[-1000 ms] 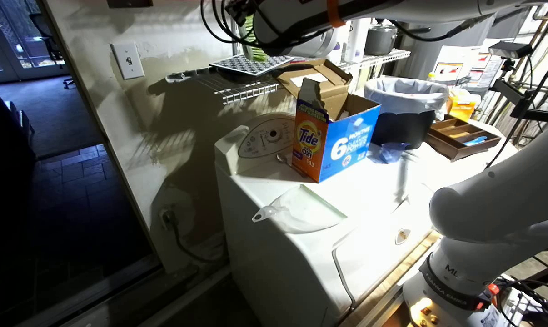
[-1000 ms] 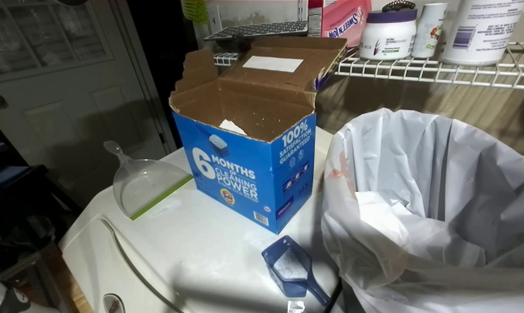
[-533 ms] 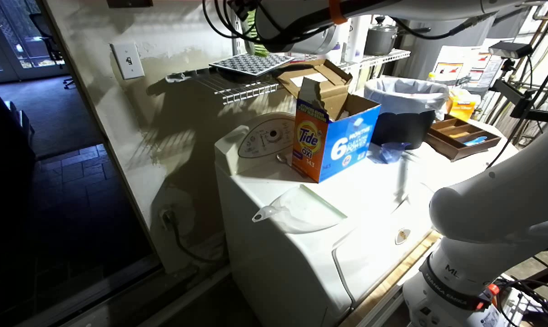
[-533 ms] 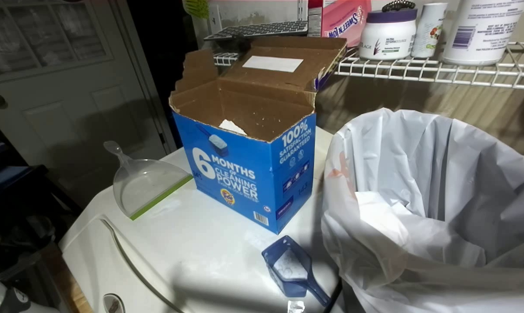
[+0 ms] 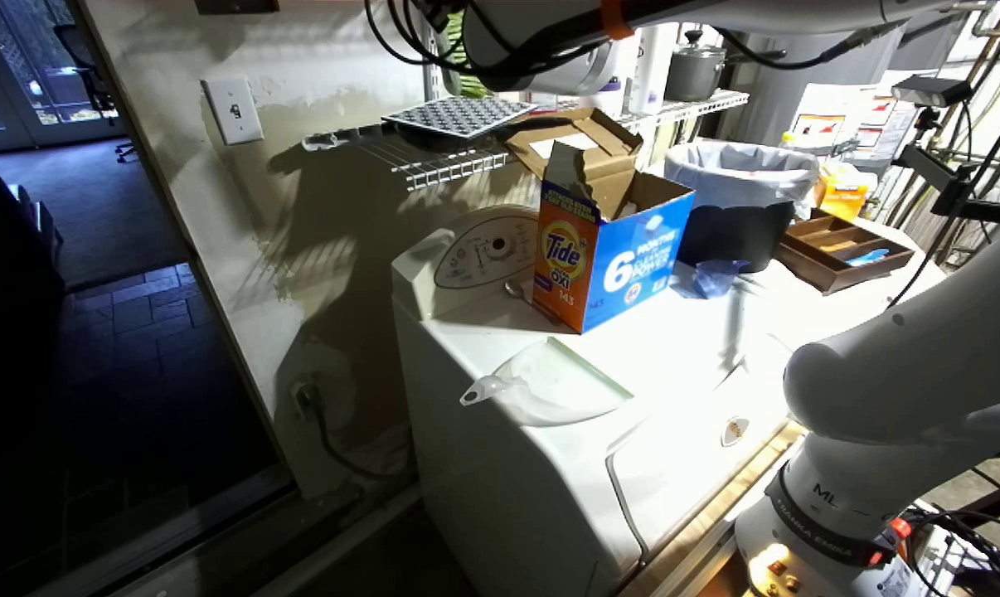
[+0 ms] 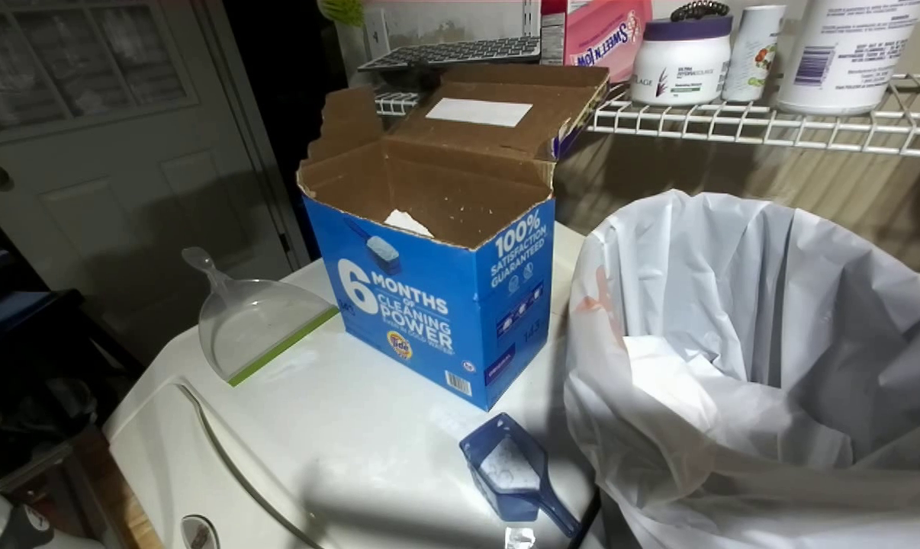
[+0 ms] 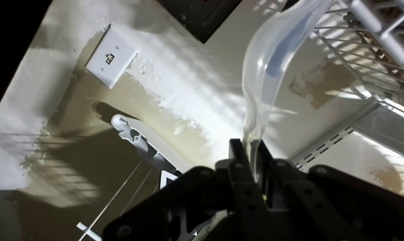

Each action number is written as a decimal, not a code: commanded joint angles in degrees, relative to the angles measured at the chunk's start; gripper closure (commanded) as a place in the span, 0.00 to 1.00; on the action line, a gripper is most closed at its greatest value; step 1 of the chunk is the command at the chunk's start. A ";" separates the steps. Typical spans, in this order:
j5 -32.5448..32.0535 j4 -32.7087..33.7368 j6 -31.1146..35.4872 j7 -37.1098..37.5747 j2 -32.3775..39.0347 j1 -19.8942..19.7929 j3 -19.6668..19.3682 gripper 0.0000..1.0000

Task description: Hang the small brush on the top rack

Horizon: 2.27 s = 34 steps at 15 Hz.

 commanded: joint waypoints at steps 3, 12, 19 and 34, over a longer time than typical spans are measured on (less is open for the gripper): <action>-0.61 1.83 0.72 -0.80 0.72 -0.13 -0.02 0.97; -0.55 1.99 0.81 -1.25 0.93 -1.30 0.29 0.97; -0.50 2.37 1.11 -1.66 1.11 -2.11 0.65 0.97; -1.12 4.93 0.55 -2.59 4.48 -0.93 1.24 0.97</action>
